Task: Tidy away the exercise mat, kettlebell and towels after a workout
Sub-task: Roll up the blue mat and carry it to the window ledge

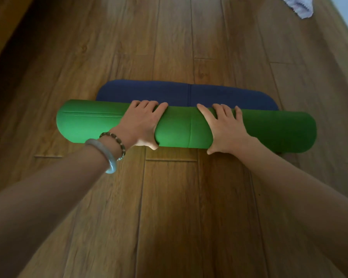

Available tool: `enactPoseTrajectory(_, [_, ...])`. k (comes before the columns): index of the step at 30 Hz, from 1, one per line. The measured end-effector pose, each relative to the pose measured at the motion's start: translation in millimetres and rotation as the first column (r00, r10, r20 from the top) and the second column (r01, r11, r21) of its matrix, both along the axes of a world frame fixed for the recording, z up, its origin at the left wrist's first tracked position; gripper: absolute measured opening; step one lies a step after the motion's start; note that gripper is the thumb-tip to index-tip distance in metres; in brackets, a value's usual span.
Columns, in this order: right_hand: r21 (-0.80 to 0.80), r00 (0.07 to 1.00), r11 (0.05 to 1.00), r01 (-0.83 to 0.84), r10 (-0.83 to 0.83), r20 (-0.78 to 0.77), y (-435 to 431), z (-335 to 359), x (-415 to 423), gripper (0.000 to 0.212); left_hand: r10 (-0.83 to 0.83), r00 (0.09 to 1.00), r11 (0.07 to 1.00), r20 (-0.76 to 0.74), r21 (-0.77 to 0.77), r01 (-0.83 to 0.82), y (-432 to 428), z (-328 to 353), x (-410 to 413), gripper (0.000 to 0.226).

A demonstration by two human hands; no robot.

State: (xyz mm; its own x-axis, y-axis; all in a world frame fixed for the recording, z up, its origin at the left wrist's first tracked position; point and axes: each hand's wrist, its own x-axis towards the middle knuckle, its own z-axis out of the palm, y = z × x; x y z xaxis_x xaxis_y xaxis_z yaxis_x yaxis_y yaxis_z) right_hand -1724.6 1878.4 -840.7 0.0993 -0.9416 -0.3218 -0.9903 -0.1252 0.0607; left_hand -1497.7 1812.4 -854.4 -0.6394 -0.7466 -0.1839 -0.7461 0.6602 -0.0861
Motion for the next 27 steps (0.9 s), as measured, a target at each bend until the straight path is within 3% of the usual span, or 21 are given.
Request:
enactPoseTrajectory(3, [-0.048, 1.000, 0.999, -0.012, 0.011, -0.017, 1, -2, 5, 0.124, 0.000, 1.000, 1.000, 0.017, 0.010, 0.000, 1, 3, -1, 0.118])
enactPoseTrajectory(11, [0.051, 0.998, 0.997, -0.059, 0.058, 0.021, 51, 2, 12, 0.118, -0.067, 0.996, 0.986, 0.061, 0.155, 0.057, 47, 16, 14, 0.117])
enactPoseTrajectory(15, [0.093, 0.994, 0.992, -0.088, 0.082, 0.068, 86, 2, 14, 0.120, -0.132, 0.983, 0.971, 0.128, 0.218, 0.102, 75, 15, 22, 0.115])
enactPoseTrajectory(19, [-0.010, 0.998, 0.998, -0.067, 0.067, 0.023, 101, -5, 19, 0.132, -0.127, 0.983, 0.934, 0.131, 0.348, 0.075, 65, 21, 20, 0.111])
enactPoseTrajectory(22, [0.103, 0.998, 0.993, -0.053, 0.048, 0.050, 78, 0, 14, 0.125, -0.032, 0.995, 0.839, 0.090, 0.544, -0.022, 43, 27, 15, 0.103])
enactPoseTrajectory(24, [0.193, 0.995, 0.979, -0.064, 0.049, 0.082, 55, 5, 8, 0.126, 0.006, 0.996, 0.801, 0.085, 0.596, -0.056, 32, 32, 13, 0.107])
enactPoseTrajectory(27, [0.358, 0.991, 0.932, -0.051, 0.004, 0.131, 21, 11, 3, 0.127, -0.037, 0.997, 0.908, 0.066, 0.418, 0.006, 34, 37, 12, 0.116])
